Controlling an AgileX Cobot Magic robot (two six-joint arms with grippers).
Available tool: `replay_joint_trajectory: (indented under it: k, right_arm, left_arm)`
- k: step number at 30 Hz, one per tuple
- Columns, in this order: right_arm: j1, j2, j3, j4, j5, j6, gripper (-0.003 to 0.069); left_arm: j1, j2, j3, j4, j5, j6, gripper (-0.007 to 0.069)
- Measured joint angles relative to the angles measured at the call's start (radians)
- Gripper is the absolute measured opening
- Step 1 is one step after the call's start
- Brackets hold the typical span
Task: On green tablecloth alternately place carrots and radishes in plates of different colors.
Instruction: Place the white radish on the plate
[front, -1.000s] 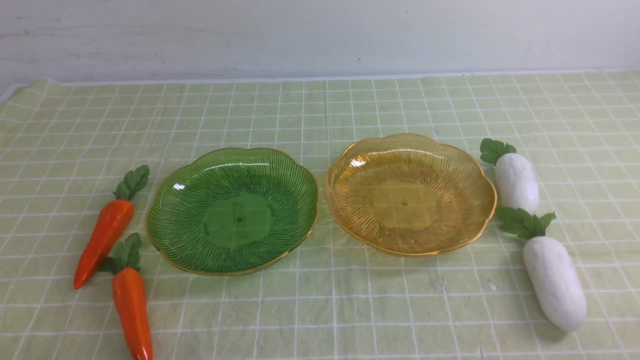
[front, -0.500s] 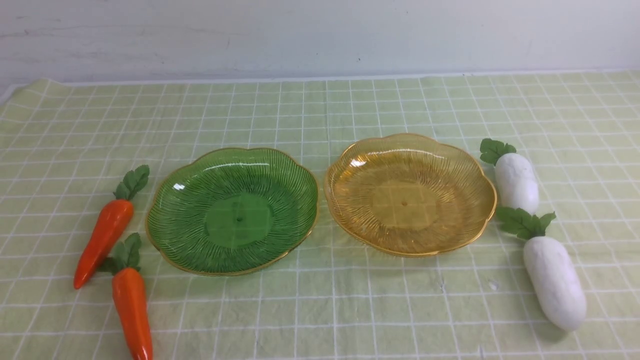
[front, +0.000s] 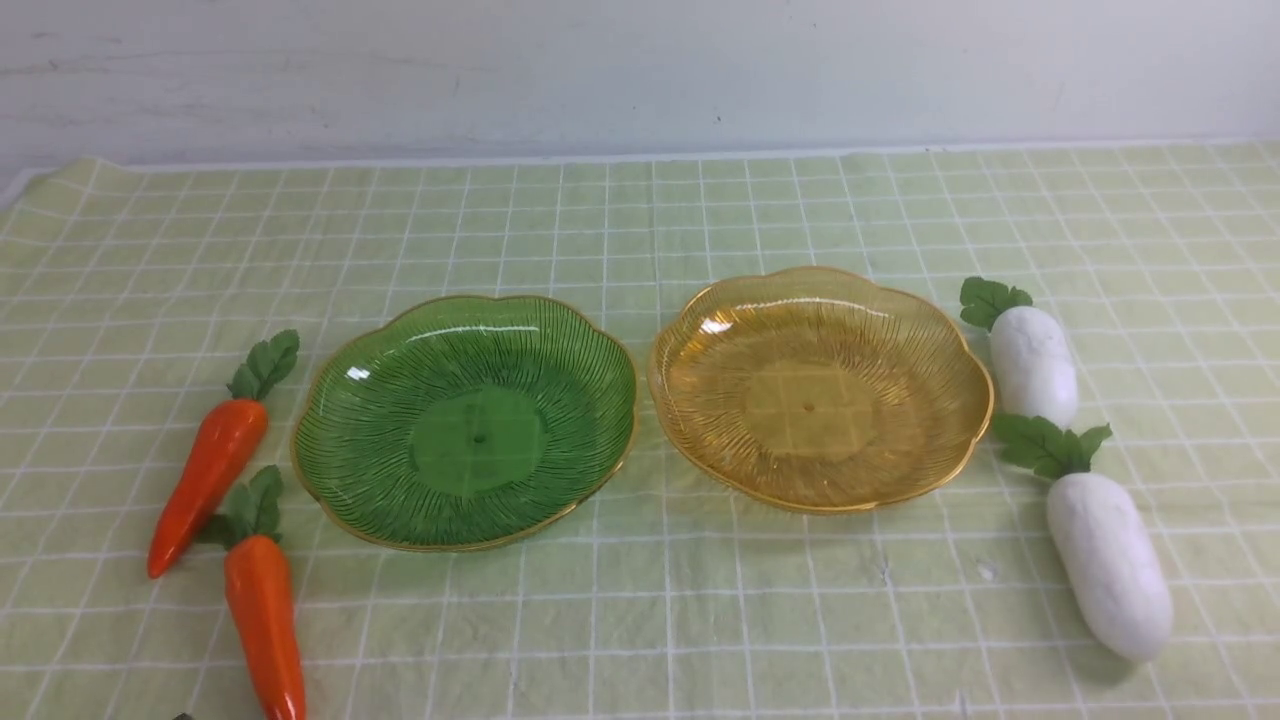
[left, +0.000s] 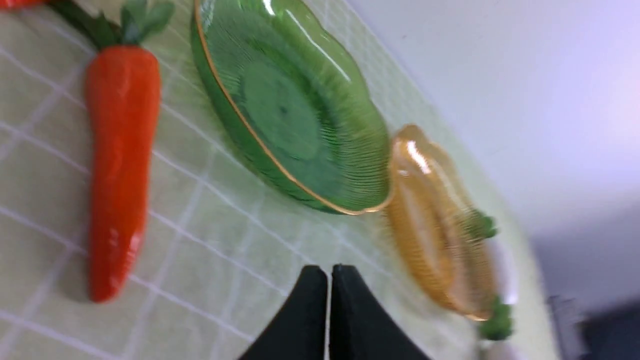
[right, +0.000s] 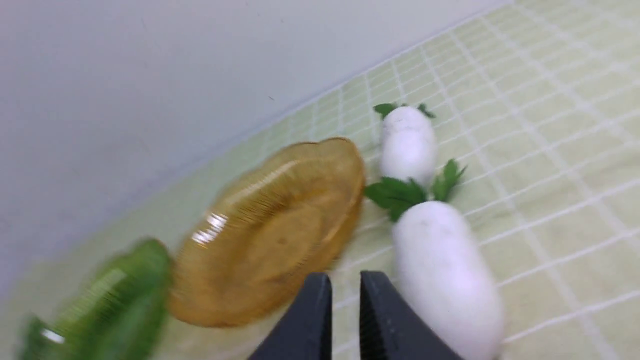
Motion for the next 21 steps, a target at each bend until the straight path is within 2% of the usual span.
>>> replay_joint_trajectory:
  k: [4,10,15,18,21]
  right_arm:
    - [0.000,0.000,0.000,0.182,-0.014,0.050,0.0076]
    - [0.000,0.000,-0.010,0.222,-0.060,0.014,0.0076]
    - [0.000,0.016,-0.141,0.155,-0.063,-0.118,0.0076]
    - [0.000,0.122,-0.239,0.049,-0.027,-0.203,0.0076]
    - [0.000,0.348,-0.332,-0.071,0.130,-0.230,0.0076]
  left_arm:
    - [0.000,0.000,0.000,-0.071,-0.095,0.001,-0.0008]
    - [0.000,0.000,-0.030,-0.122,-0.110,0.011,-0.0008]
    - [0.000,0.018,-0.157,-0.068,-0.055,0.074,-0.0008]
    - [0.000,0.124,-0.258,0.016,0.055,0.116,-0.0008]
    - [0.000,0.312,-0.342,0.131,0.227,0.138,-0.0008]
